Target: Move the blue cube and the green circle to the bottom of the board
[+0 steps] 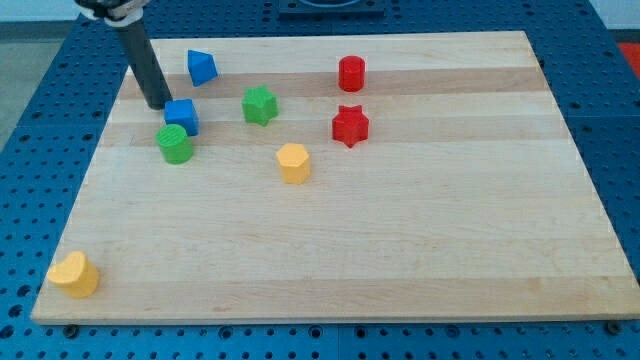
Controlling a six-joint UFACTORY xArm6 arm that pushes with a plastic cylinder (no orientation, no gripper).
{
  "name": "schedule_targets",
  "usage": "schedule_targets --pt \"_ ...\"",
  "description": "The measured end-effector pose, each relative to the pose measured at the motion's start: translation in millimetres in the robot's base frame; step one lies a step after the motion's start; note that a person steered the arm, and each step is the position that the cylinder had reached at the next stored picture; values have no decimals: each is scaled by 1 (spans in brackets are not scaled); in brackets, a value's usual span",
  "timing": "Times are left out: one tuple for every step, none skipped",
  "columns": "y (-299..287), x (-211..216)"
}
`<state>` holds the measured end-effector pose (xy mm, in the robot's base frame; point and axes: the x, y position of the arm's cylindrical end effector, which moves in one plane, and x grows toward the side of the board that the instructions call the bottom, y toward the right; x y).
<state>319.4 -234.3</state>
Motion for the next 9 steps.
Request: schedule_targets --pt "0 -26" --pt "-1 -53" --pt "0 -77" --pt "0 -102" --pt "2 -128" --pt "6 -128" --pt "16 -117" --pt "29 -82" --pt "35 -44"
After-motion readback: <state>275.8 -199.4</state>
